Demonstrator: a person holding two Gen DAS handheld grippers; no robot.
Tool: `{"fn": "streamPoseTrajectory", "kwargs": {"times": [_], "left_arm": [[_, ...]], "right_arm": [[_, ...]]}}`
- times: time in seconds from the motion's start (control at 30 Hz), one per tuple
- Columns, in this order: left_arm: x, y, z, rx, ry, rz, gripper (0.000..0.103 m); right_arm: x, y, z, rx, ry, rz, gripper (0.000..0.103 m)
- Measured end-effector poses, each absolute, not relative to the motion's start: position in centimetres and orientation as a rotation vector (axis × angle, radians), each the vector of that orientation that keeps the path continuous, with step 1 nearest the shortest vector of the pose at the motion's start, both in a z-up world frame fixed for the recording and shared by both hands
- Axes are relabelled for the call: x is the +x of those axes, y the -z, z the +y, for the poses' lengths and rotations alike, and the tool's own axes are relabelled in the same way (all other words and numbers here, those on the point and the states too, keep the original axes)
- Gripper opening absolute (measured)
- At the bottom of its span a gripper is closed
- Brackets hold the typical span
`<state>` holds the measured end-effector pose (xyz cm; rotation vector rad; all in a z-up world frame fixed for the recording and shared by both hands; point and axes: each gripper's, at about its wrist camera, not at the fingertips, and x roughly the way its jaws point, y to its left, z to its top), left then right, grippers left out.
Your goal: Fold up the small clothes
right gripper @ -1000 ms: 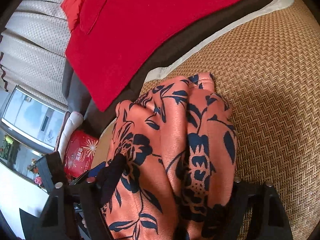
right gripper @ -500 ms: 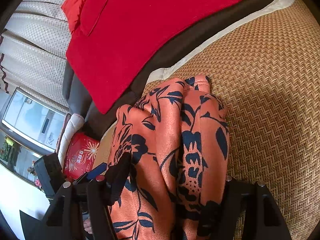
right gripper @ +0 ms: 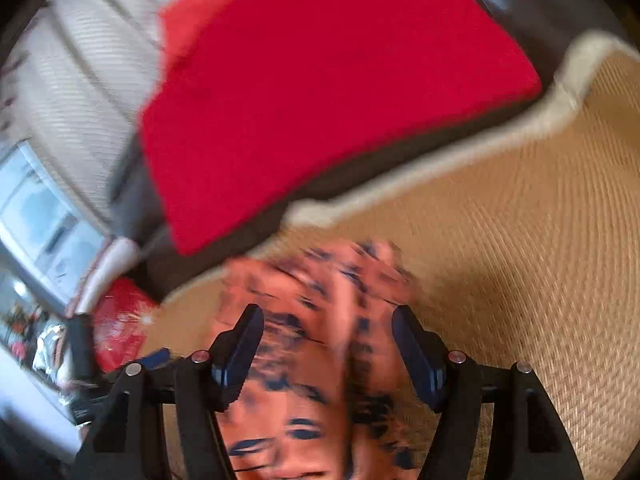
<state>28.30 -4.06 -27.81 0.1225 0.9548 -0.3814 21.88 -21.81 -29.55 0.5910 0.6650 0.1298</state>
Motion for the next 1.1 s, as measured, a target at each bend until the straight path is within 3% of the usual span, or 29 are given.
{"fn": "streamPoseTrajectory", "kwargs": {"times": [0.03,0.1,0.27,0.5,0.67,0.93,1.1], "left_arm": [[27.9,28.1,-4.1,0.135,0.376,0.967,0.103],[27.0,28.6,-4.5,0.168,0.383,0.983,0.103],[25.8,29.2,-6.3,0.274,0.363,0.957,0.102],[24.3,27.1,-5.3,0.225,0.444,0.931,0.102],[22.3,27.6,-6.4,0.292,0.498,0.953,0.102],[22.7,28.0,-5.2,0.281,0.499,0.946,0.102],[23.4,29.4,-5.3,0.295,0.492,0.981,0.103]], "right_arm": [[21.8,29.0,-21.2,0.588,-0.156,0.649,0.063],[22.4,28.8,-19.5,0.563,-0.209,0.675,0.035],[26.0,33.2,-16.3,0.44,-0.171,0.95,0.035],[29.7,29.2,-16.5,0.461,-0.179,0.906,0.036],[37.2,33.9,-15.1,0.466,-0.108,1.149,0.035],[40.2,29.7,-13.2,0.473,-0.246,1.083,0.038],[44.0,33.5,-9.2,0.49,-0.282,1.202,0.036]]}}
